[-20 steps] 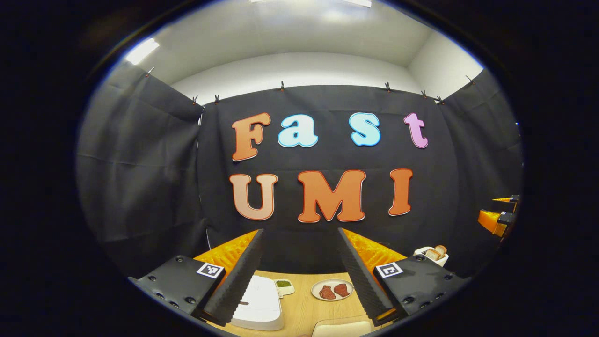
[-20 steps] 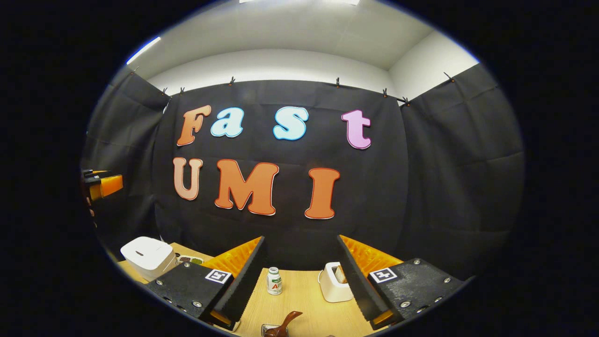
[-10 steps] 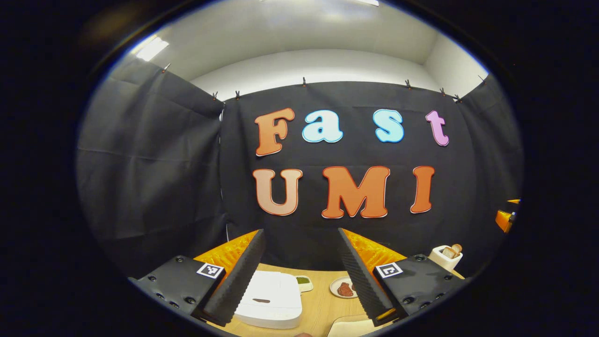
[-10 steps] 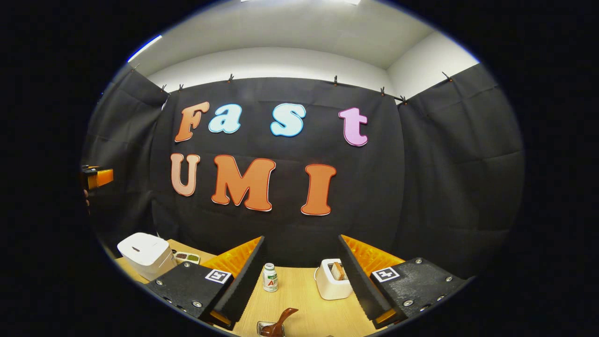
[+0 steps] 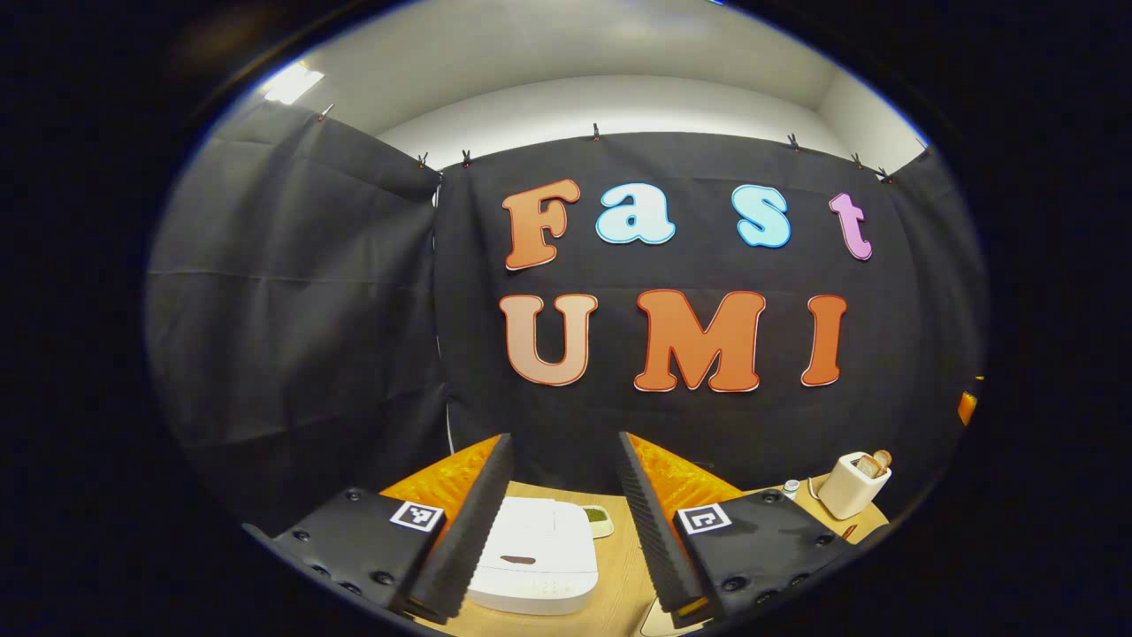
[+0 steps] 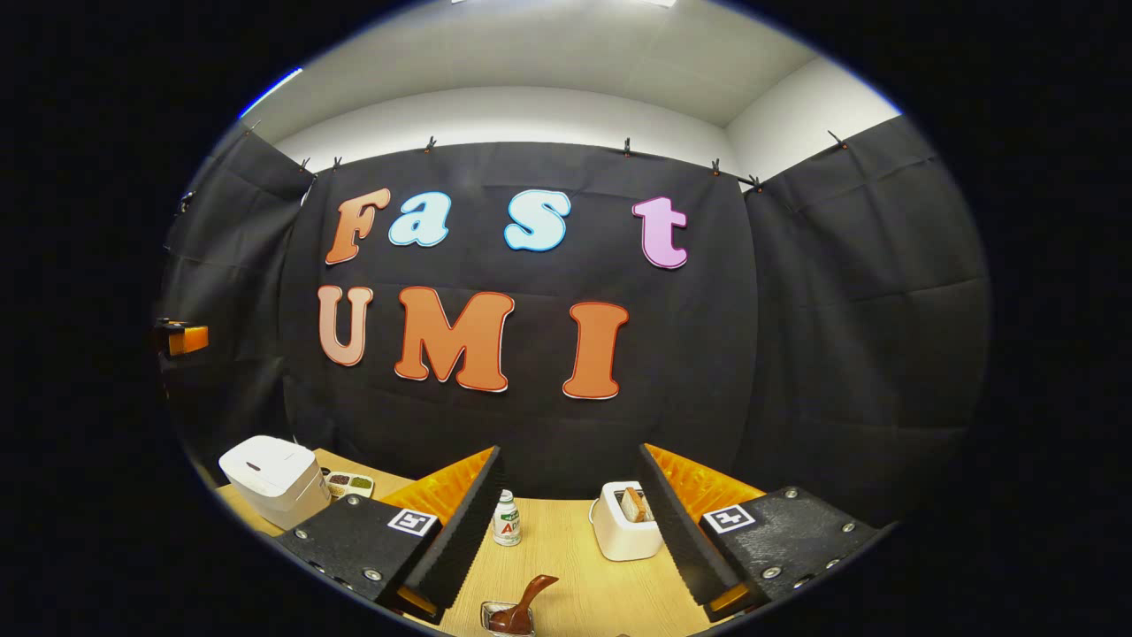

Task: Close the left gripper, press the button to open the rice cooker; take a wooden spoon from the chopstick holder with the right hand, scoop a spoonful of rice and pour it into the rice cooker, then put the wooden spoon back into the chopstick holder.

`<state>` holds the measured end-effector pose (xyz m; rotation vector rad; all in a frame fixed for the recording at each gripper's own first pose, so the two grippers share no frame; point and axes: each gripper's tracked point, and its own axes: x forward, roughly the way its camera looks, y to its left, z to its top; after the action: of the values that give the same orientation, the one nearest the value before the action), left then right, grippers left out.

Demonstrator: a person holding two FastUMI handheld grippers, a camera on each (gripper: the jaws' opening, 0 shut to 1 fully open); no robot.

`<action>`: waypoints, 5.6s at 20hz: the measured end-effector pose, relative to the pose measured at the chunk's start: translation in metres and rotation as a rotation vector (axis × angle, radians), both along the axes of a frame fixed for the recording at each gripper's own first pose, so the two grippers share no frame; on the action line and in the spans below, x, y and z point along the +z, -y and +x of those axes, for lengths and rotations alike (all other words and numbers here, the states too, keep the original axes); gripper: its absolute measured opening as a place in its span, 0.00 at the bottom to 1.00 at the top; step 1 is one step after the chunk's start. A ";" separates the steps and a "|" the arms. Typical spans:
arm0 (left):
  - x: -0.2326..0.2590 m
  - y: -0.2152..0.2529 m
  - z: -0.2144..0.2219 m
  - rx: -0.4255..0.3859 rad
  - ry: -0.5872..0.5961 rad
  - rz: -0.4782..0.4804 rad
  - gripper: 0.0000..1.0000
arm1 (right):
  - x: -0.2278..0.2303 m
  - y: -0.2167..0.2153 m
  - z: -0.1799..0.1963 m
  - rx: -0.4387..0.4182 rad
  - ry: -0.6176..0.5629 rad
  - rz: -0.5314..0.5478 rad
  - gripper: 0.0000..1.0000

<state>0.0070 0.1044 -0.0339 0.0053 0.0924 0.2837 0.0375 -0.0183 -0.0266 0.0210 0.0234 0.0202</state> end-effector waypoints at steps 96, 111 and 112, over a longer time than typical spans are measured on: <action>-0.068 0.004 0.010 -0.039 -0.073 0.157 0.59 | -0.251 -0.041 0.005 0.090 -0.562 0.132 0.94; -0.094 0.049 -0.033 -0.062 -0.121 0.163 0.89 | -0.342 -0.062 0.056 0.100 -0.786 0.337 0.71; -0.096 0.051 -0.032 -0.069 -0.124 0.168 0.85 | -0.344 -0.063 0.055 0.098 -0.796 0.355 0.63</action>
<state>-0.0251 0.0532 -0.1300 0.1925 0.1914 0.2216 0.0921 0.0452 -0.3706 0.3823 0.8170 0.1128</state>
